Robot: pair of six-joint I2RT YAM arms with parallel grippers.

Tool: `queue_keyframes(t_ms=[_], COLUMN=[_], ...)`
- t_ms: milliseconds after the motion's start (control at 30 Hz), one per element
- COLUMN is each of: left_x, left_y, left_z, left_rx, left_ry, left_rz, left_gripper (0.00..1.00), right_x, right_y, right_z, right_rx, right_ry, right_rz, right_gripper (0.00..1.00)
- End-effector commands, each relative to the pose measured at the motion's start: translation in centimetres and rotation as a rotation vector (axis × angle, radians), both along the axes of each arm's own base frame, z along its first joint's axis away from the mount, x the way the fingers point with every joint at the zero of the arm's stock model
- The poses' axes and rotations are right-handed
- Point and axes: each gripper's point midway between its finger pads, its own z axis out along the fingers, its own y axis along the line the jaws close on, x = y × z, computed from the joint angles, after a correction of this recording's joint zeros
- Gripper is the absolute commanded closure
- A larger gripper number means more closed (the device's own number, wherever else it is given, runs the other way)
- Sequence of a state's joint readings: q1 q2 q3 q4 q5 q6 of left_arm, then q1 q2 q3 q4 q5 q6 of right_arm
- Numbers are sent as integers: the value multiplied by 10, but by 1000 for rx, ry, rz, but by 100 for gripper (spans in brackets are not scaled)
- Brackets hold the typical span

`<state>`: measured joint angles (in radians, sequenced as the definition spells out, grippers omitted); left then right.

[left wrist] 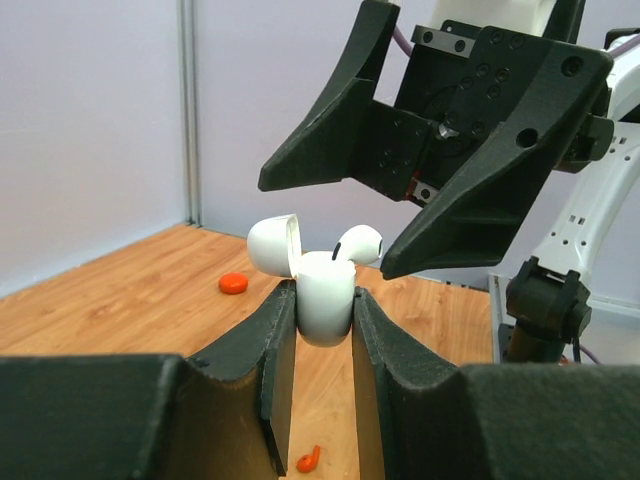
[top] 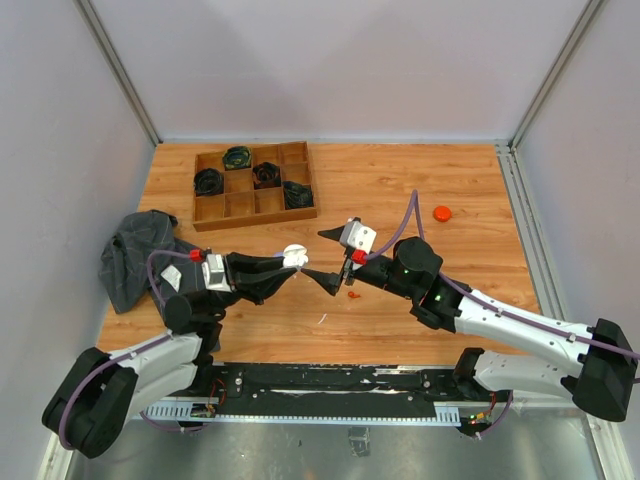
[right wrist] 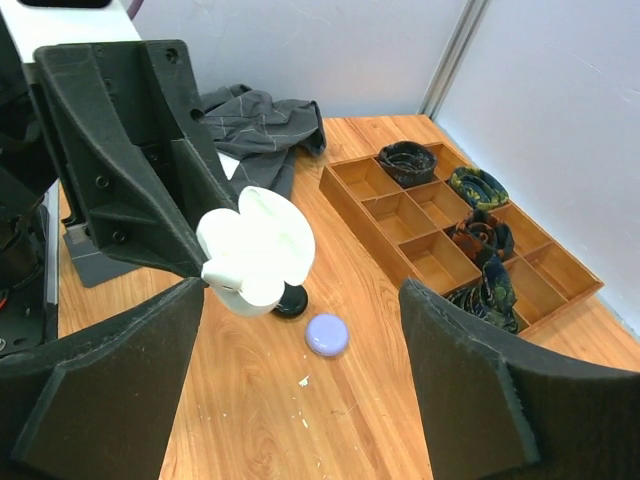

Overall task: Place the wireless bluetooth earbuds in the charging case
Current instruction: Place the earbud in the charging case.

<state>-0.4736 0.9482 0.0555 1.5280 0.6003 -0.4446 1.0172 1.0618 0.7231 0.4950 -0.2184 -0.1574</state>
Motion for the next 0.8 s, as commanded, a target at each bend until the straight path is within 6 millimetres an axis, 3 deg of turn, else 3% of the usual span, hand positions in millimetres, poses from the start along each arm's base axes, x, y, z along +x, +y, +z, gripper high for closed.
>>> queue_keyframes(t_ms=[0, 367, 767], left_x=[-13, -12, -13], left_y=[6, 5, 4], left_z=[20, 19, 18], left_rx=[-35, -29, -23], left_ry=[-134, -132, -132], left_rz=[14, 11, 1], left_gripper=[100, 100, 100], right_x=[2, -5, 2], right_y=[0, 6, -3], right_z=[12, 19, 24], right_rx=[58, 69, 106], right_ry=[23, 36, 56], right_rz=[-32, 15, -48], right_gripper=[19, 12, 11])
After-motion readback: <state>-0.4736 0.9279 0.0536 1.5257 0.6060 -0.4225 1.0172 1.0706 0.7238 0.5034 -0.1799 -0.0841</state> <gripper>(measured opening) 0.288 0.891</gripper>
